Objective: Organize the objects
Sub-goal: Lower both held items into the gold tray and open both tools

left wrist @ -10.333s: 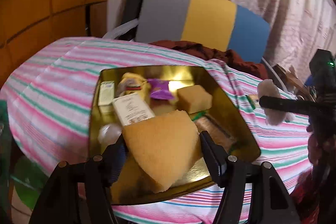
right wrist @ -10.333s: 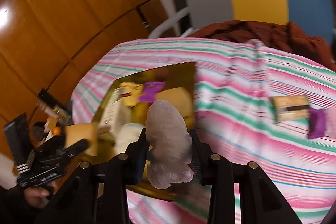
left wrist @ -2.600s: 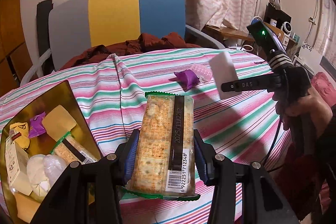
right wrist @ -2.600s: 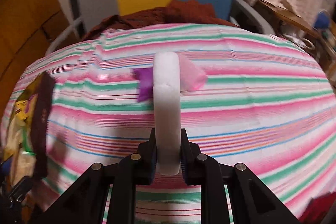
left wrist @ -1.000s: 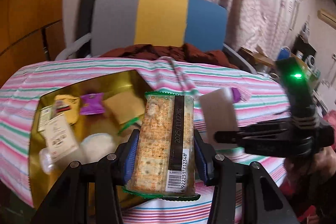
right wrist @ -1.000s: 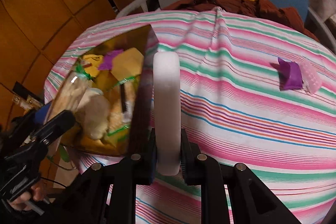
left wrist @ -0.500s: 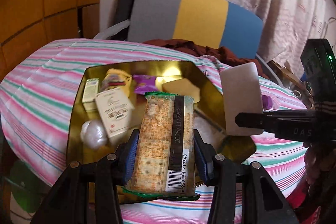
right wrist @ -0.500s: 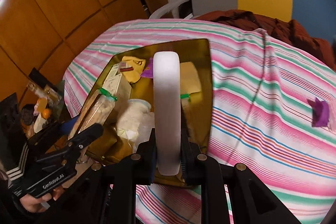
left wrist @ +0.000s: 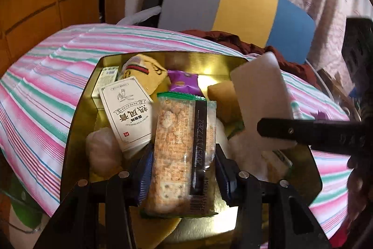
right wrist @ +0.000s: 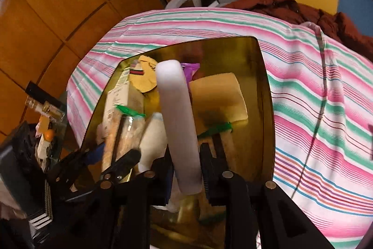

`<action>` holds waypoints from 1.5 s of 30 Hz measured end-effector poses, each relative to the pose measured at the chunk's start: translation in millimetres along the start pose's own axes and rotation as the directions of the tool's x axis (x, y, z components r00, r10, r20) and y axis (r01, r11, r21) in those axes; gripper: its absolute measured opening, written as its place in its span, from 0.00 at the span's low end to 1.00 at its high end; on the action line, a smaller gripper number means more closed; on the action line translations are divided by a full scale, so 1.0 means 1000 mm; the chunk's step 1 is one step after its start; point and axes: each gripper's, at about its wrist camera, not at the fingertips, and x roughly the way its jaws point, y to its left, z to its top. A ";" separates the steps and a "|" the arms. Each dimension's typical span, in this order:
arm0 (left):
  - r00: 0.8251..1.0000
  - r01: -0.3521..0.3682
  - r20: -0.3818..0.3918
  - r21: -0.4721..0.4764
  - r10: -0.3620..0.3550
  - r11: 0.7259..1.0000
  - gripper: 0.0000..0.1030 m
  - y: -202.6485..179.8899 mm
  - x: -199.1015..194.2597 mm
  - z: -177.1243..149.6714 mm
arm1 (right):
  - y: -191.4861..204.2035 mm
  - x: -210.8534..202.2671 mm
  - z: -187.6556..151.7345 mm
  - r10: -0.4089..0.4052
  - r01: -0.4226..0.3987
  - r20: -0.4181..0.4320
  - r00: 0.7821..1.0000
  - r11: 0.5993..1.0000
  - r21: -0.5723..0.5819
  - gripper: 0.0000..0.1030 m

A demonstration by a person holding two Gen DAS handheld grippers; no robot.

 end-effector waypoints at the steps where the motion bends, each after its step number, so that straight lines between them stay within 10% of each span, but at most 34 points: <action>1: 1.000 0.005 -0.002 -0.010 -0.005 1.000 0.47 0.001 0.001 0.000 | -0.002 0.002 0.000 -0.008 0.008 0.001 1.000 1.000 0.013 0.37; 4: 1.000 -0.010 -0.001 0.010 0.010 1.000 0.47 0.000 -0.002 -0.006 | -0.007 0.004 -0.002 -0.023 0.023 0.006 1.000 0.999 0.044 0.63; 21: 0.998 0.022 0.062 0.053 -0.025 0.998 0.49 -0.005 -0.043 -0.019 | 0.017 -0.014 -0.012 0.110 -0.111 0.075 0.991 0.994 0.007 0.64; 45: 0.998 -0.001 0.070 0.105 -0.007 0.994 0.49 -0.018 -0.053 -0.015 | 0.004 -0.039 -0.034 -0.095 0.090 0.135 0.986 0.995 0.037 0.78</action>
